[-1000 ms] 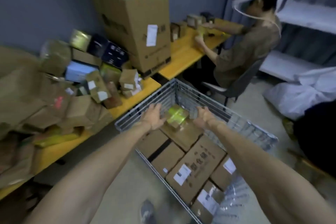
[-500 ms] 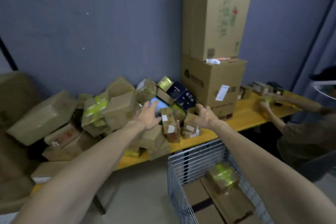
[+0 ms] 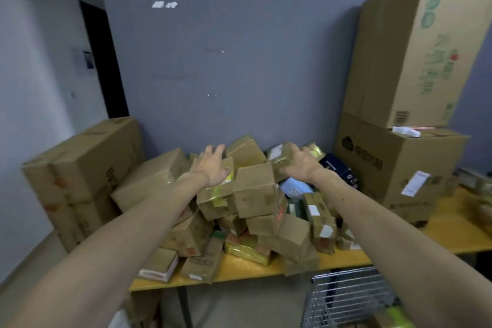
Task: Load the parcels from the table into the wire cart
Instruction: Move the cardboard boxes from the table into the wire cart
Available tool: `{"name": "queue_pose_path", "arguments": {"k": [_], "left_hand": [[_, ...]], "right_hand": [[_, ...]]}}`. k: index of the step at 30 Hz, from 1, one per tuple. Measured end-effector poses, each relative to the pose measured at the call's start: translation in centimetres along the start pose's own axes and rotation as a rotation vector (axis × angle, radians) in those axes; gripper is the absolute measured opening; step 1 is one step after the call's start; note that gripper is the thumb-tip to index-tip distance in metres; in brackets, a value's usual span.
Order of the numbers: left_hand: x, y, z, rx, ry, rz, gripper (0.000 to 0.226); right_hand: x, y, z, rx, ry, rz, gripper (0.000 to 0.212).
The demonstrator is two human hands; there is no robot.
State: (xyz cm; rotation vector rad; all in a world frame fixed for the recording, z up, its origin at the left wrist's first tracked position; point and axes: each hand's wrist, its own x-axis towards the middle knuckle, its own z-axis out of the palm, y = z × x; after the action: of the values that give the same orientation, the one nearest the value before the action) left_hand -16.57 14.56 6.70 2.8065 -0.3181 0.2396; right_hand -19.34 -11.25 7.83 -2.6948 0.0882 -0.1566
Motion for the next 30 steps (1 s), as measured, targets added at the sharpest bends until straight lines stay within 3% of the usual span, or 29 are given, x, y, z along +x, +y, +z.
{"name": "queue_pose_path", "arguments": {"k": [15,30], "left_hand": [[1.5,-15.7,-3.4,0.003,0.048,-0.296,0.074],[1.8,-24.6,0.3,-0.090,-0.060,-0.554,0.080]], "right_hand": [[11.1,-13.5,8.1,0.033,-0.183,-0.281,0.095],[17.7,-19.2,16.2,0.044,-0.370,-0.413,0.097]]}}
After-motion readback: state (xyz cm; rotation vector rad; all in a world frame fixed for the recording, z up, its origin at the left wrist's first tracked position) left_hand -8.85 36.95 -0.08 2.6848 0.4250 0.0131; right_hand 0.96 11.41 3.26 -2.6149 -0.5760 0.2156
